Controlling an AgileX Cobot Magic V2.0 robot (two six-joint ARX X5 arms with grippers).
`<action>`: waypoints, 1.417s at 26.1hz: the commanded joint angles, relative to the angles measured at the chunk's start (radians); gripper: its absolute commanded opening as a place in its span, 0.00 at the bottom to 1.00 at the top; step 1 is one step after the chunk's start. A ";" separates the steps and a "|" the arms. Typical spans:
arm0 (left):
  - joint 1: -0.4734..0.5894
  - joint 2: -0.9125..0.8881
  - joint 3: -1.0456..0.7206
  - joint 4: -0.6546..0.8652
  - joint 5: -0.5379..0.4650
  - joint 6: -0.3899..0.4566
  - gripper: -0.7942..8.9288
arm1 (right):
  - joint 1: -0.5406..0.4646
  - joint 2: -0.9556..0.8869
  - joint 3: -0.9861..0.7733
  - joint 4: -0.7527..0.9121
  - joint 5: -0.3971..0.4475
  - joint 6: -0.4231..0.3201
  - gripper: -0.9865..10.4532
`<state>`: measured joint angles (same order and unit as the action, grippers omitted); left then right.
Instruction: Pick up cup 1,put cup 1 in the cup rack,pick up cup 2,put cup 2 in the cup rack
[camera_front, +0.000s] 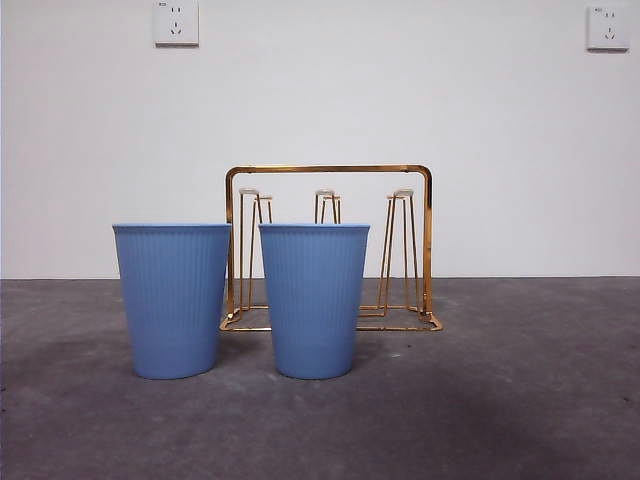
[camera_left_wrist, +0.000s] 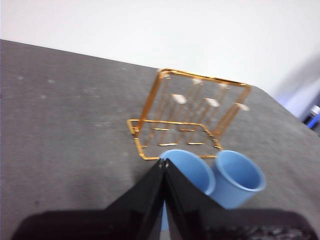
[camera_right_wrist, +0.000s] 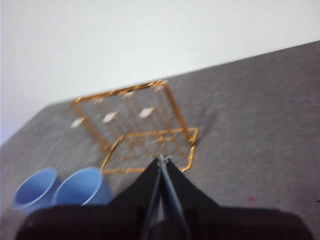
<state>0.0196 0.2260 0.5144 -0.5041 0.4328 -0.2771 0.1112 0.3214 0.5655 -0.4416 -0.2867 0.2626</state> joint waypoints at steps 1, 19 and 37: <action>0.003 0.052 0.095 -0.081 0.047 0.059 0.08 | 0.000 0.087 0.136 -0.111 -0.043 -0.122 0.08; -0.040 0.370 0.541 -0.549 0.124 0.289 0.08 | 0.002 0.494 0.681 -0.770 -0.171 -0.449 0.08; -0.051 0.447 0.542 -0.499 0.412 0.243 0.75 | 0.002 0.563 0.689 -0.755 -0.302 -0.395 0.61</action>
<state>-0.0292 0.6746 1.0550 -1.0100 0.8368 -0.0284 0.1116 0.8841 1.2495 -1.2022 -0.5835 -0.1410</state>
